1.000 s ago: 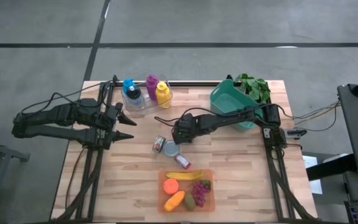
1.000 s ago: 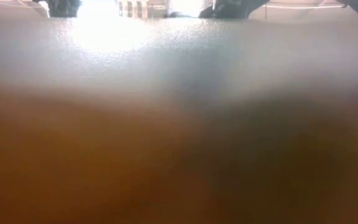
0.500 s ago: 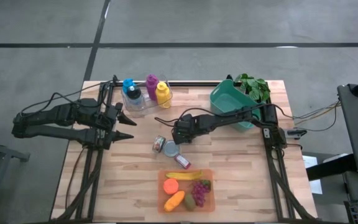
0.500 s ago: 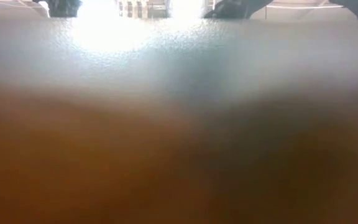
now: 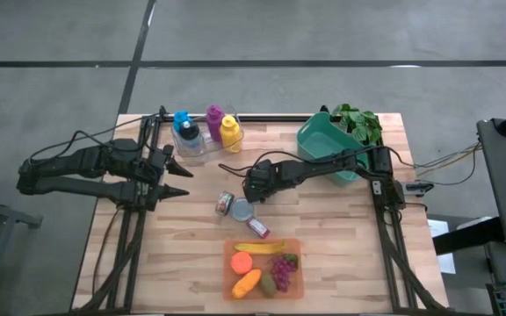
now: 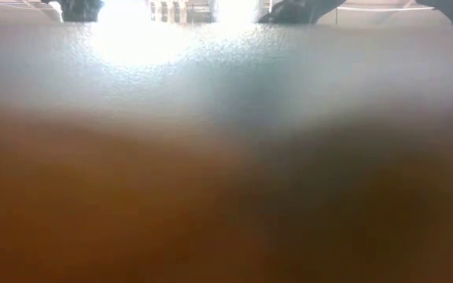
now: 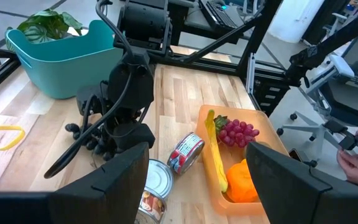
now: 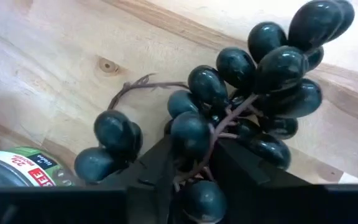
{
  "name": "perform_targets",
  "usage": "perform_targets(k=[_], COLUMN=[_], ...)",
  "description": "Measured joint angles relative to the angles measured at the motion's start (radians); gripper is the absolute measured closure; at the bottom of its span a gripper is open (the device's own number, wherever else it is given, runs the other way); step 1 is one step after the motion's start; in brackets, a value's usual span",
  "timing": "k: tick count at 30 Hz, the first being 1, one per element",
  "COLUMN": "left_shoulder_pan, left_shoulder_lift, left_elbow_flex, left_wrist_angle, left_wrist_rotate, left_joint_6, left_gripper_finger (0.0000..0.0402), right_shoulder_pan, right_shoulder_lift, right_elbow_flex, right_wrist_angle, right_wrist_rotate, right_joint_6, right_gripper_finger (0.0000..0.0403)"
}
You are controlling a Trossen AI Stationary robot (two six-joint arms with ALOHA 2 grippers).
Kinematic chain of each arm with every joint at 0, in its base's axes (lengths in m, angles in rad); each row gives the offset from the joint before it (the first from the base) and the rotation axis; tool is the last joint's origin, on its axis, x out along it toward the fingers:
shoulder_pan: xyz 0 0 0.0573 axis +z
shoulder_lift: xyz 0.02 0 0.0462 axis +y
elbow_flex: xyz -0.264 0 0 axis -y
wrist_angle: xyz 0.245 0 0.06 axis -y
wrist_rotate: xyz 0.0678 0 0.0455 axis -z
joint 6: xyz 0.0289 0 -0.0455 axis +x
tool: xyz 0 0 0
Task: Pick & Place Food Item
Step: Put the black grapes into the orange bin
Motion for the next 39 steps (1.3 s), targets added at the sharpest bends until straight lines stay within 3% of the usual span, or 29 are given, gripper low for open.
perform_targets(k=[10,26,39], left_shoulder_pan=[0.0,0.0,0.0], left_shoulder_lift=[0.0,0.0,0.0], left_elbow_flex=[0.0,0.0,0.0], left_wrist_angle=[0.0,0.0,0.0], left_wrist_rotate=[0.0,0.0,0.0], left_joint_6=[0.0,0.0,0.0], left_gripper_finger=[0.0126,0.0126,0.0126], right_shoulder_pan=[-0.002,-0.003,-0.003], right_shoulder_lift=[-0.001,-0.053,-0.213], right_elbow_flex=[0.0,0.0,0.0], right_wrist_angle=[0.006,0.003,-0.014], right_wrist_rotate=[0.0,0.023,0.075], right_joint_6=[-0.008,-0.051,-0.206], right_gripper_finger=[0.0367,0.0371,0.0371])
